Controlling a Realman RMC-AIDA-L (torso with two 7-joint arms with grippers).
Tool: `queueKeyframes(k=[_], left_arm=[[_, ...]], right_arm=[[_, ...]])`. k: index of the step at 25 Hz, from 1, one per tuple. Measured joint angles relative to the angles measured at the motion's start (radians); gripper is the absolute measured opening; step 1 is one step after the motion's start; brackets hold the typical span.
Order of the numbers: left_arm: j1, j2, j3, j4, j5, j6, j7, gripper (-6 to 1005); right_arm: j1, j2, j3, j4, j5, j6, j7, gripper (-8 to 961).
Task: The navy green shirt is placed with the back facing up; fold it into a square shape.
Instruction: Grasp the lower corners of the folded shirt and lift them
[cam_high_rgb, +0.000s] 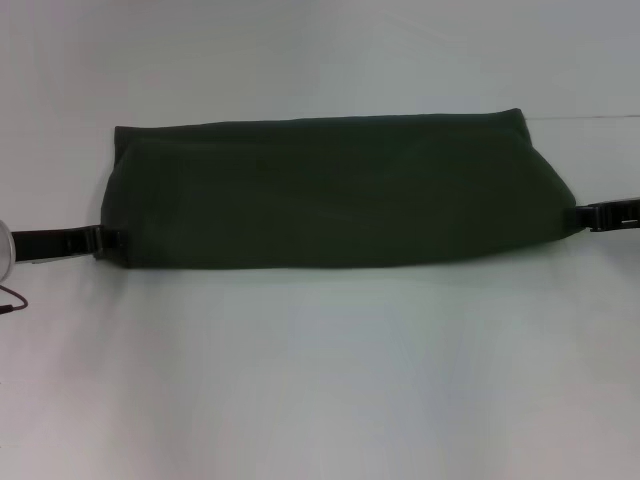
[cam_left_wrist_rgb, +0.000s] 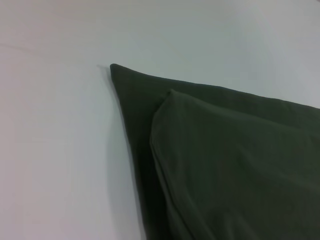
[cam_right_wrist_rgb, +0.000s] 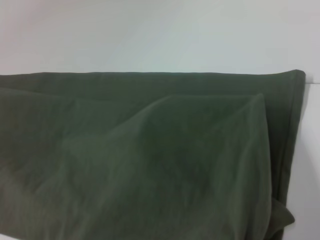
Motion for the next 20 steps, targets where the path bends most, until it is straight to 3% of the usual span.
queueKeyframes(k=[5,10,16,20], left_arm=[[0.0,-0.001,0.0,0.0,0.0,0.0,0.001,211],[-0.007,-0.001,0.006,-0.015,0.002,-0.013,0.004,217],[-0.015,0.001,0.011,-0.026,0.005,-0.016,0.003,81],[-0.015,0.003,0.011,-0.024,0.005,-0.016,0.003,67]], right_arm=[[0.0,0.0,0.0,0.001,0.0,0.004,0.0,7],[-0.002,0.003,0.0,0.003,0.0,0.012,0.0,7],[0.001,0.004,0.0,0.004,0.0,0.017,-0.001,6],[0.001,0.005,0.0,0.004,0.0,0.018,-0.003,6]])
